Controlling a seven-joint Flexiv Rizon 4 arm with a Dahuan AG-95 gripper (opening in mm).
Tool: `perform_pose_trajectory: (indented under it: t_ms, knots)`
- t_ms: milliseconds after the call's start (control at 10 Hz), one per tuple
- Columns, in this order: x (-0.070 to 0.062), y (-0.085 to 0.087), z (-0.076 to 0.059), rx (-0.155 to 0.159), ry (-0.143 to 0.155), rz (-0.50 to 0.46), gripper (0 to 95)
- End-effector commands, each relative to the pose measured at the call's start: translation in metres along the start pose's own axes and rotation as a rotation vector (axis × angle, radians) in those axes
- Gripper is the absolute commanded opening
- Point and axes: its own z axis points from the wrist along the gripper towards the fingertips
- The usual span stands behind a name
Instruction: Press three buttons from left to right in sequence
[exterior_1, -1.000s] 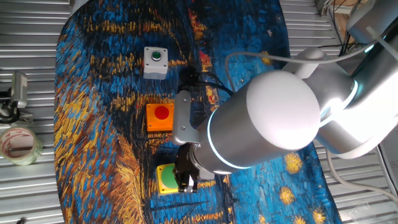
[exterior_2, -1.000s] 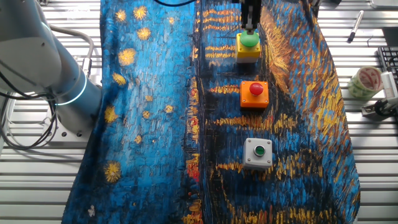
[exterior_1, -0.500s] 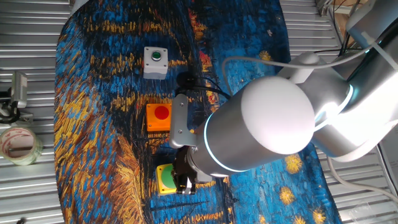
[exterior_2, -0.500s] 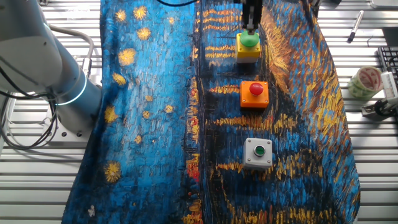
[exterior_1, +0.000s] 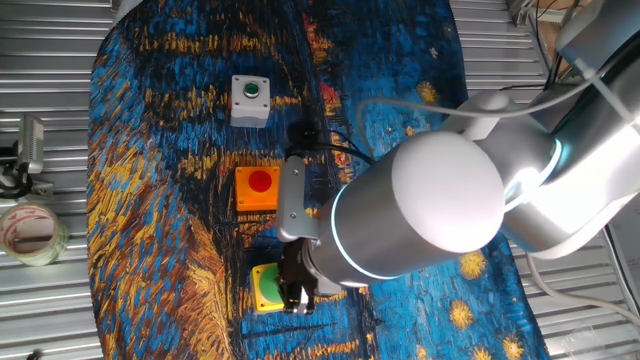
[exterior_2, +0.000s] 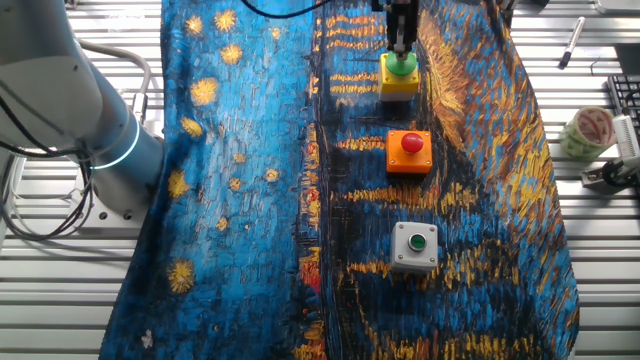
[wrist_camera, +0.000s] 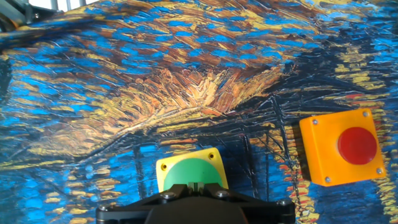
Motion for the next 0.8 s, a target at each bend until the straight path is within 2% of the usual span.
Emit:
perform_pose_trajectory:
  t_ms: [100,600,800]
  knots:
    - [0.0003,-0.0006,-0.0007,-0.003,0.001,-0.001,0.0]
    - [0.0027,-0.0002,0.0083,-0.005,-0.021,0.002,0.0]
    - [0.0004,0.0018,0.0073,-0.005,-0.017,0.006,0.0]
